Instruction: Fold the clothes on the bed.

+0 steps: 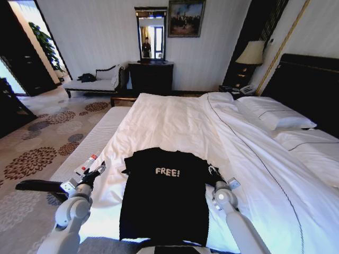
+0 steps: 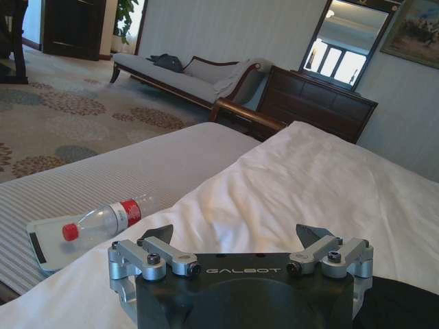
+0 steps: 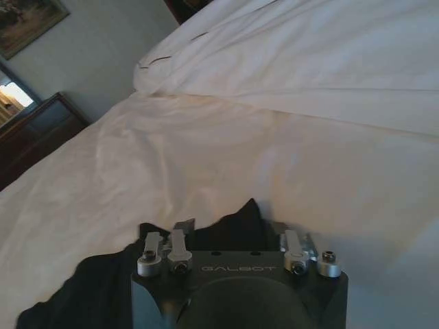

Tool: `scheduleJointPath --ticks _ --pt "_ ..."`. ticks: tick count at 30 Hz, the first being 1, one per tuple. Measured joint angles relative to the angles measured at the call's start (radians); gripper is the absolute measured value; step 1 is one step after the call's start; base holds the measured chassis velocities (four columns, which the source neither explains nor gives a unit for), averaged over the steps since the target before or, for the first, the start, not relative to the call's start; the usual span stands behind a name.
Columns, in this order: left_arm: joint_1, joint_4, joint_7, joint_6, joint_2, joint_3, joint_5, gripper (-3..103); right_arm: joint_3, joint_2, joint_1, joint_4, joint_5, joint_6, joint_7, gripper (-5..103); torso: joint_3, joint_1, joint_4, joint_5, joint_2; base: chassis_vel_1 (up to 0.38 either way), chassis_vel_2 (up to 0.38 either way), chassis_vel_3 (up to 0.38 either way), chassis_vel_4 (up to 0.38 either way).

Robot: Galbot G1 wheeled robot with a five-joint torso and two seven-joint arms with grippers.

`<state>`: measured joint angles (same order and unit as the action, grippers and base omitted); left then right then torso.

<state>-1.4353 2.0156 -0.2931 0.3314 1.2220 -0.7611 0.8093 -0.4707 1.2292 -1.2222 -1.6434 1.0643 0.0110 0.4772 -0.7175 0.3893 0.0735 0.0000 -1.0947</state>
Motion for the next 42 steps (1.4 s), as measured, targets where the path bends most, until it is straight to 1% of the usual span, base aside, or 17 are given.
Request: scheduleJointPath --ticks 4,6,9,11,12,13,14,15,16,24,34,38,39,40,42 --pt "-0.001 0.000 0.002 -0.003 -0.001 0.003 -0.004 100 -0.004 -0.001 0.001 0.003 0.000 0.003 0.010 36 0.000 0.000 0.0000 0.0000 0.000 0.000 0.000 0.000 0.000" --pt "-0.002 0.000 0.002 -0.004 -0.002 0.003 -0.005 100 -0.004 -0.001 0.003 0.005 0.000 0.004 0.011 36 0.000 0.000 -0.0001 0.0000 0.000 0.000 0.000 0.000 0.000" --pt "-0.004 0.000 0.002 -0.006 -0.004 -0.001 -0.006 100 -0.002 0.003 0.006 0.012 -0.003 0.012 0.012 20 0.000 0.000 -0.0001 0.0000 0.000 0.000 0.000 0.000 0.000" --pt "-0.005 0.000 0.002 -0.007 -0.005 -0.003 -0.006 100 -0.001 0.005 0.006 0.012 -0.004 0.016 0.012 20 0.000 0.000 -0.0002 0.0000 0.000 0.000 0.000 0.000 0.000" --pt "-0.006 -0.001 0.002 -0.008 -0.005 -0.004 -0.007 100 -0.001 0.005 0.005 0.012 -0.004 0.018 0.011 9 0.000 0.000 -0.0002 0.0000 0.000 0.000 0.000 0.000 0.000" --pt "-0.007 -0.003 0.002 -0.009 -0.005 -0.005 -0.008 100 -0.001 0.006 0.004 0.010 -0.004 0.019 0.011 9 0.000 0.000 -0.0001 0.0001 0.000 0.000 0.000 0.000 0.000" --pt "-0.008 -0.004 0.003 -0.010 -0.005 -0.005 -0.009 100 -0.001 0.006 0.004 0.008 -0.004 0.021 0.011 4 0.000 0.000 -0.0002 0.0000 0.000 0.000 0.000 0.000 0.000" --pt "-0.008 -0.004 0.003 -0.010 -0.005 -0.005 -0.009 100 -0.001 0.006 0.004 0.008 -0.004 0.021 0.011 4 0.000 0.000 -0.0002 0.0000 0.000 0.000 0.000 0.000 0.000" --pt "-0.008 -0.005 0.003 -0.011 -0.005 -0.005 -0.009 100 -0.001 0.007 0.003 0.006 -0.004 0.023 0.011 2 0.000 0.000 -0.0002 0.0000 0.000 0.000 0.000 0.000 0.000" --pt "-0.004 -0.012 0.003 -0.013 -0.003 0.001 -0.011 100 -0.013 0.006 -0.008 -0.016 0.000 0.027 0.024 0 0.000 0.000 -0.0001 0.0000 0.000 0.000 0.000 0.000 0.000" --pt "0.008 -0.017 0.003 -0.013 -0.002 0.010 -0.011 100 -0.019 0.005 -0.032 -0.041 -0.018 0.025 0.032 0 0.000 0.000 -0.0001 0.0000 0.000 0.000 0.000 0.000 0.000" --pt "0.012 -0.023 0.002 -0.011 -0.005 0.010 0.003 100 -0.025 0.003 -0.040 -0.059 -0.031 0.025 0.032 0 0.000 0.000 -0.0001 0.0000 0.000 0.000 0.000 0.000 0.000" --pt "0.014 -0.025 0.001 -0.010 -0.005 0.011 0.007 100 -0.026 0.003 -0.041 -0.064 -0.035 0.025 0.032 -2 0.000 0.000 -0.0002 0.0000 0.000 0.000 0.000 0.000 0.000" --pt "0.014 -0.025 0.001 -0.010 -0.005 0.011 0.007 100 -0.026 0.003 -0.041 -0.064 -0.035 0.025 0.032 -2 0.000 0.000 -0.0002 0.0000 0.000 0.000 0.000 0.000 0.000" --pt "0.018 -0.027 -0.002 -0.008 -0.006 0.015 0.026 100 -0.033 0.003 -0.047 -0.085 -0.042 0.025 0.041 8 0.000 0.000 -0.0002 0.0000 0.000 0.000 0.000 0.000 0.000"
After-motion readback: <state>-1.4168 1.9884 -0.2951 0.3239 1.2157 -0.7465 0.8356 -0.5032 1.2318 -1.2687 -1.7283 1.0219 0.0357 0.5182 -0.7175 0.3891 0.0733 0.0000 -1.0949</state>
